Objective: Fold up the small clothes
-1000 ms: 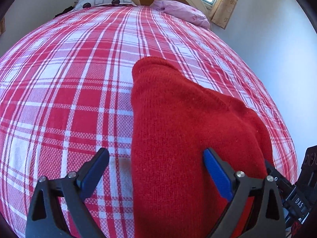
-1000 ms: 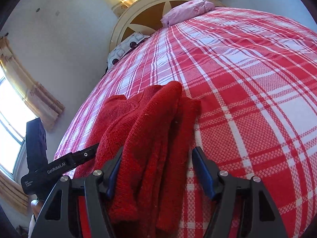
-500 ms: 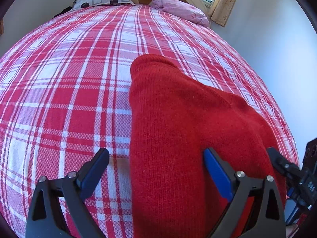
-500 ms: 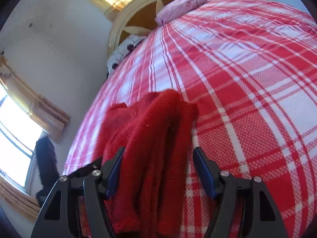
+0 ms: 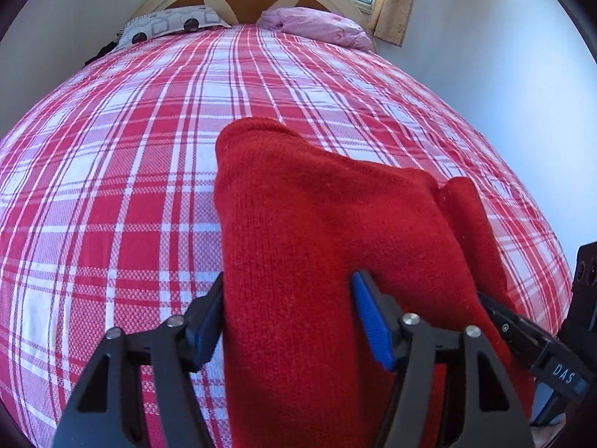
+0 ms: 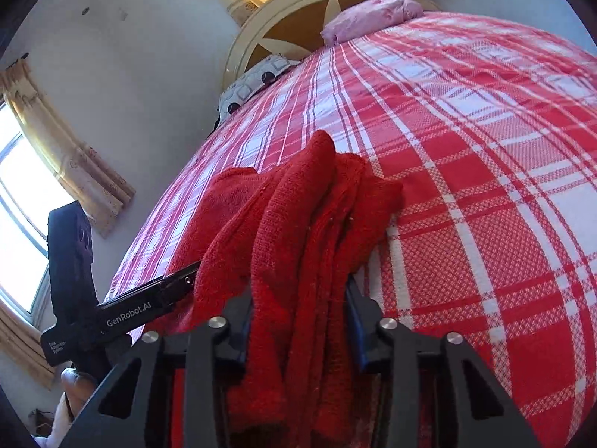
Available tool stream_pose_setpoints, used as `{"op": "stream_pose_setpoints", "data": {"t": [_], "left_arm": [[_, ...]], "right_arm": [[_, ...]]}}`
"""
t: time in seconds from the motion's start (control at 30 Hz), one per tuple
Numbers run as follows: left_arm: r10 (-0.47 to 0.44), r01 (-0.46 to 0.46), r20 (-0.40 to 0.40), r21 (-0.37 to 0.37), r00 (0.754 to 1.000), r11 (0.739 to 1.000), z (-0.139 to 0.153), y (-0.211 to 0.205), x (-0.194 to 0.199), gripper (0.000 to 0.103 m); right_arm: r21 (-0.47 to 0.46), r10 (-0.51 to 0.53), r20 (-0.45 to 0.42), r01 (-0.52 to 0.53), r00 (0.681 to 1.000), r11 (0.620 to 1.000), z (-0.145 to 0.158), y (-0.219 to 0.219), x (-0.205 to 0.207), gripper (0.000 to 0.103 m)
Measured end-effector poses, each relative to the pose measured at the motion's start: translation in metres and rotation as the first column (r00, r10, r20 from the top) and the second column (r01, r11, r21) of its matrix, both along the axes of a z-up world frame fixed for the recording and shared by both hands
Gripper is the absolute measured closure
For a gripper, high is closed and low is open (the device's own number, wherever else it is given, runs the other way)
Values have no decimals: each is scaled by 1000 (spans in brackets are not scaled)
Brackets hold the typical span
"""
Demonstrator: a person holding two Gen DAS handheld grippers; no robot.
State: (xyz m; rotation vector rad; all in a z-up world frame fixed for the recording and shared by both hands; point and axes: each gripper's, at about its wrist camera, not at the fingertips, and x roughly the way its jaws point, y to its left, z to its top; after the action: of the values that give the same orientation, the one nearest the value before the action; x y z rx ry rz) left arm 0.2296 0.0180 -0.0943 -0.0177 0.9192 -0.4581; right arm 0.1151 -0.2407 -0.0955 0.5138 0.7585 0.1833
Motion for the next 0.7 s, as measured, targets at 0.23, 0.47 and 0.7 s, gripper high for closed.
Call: {"op": "stream_pose_setpoints", "data": {"t": [0.23, 0.47, 0.7], "left_arm": [[-3, 3, 16, 18, 1000, 1000, 1, -2, -2, 43], [0, 0, 7, 0, 1000, 1000, -1, 0, -1, 43], [13, -14, 28, 20, 1000, 1000, -1, -3, -4, 39]], "right_arm": [[-3, -26, 42, 27, 999, 1000, 4, 0, -9, 66], [208, -38, 33, 31, 999, 978, -4, -20, -13, 48], [188, -15, 9, 13, 1000, 982, 4, -7, 4, 28]]}}
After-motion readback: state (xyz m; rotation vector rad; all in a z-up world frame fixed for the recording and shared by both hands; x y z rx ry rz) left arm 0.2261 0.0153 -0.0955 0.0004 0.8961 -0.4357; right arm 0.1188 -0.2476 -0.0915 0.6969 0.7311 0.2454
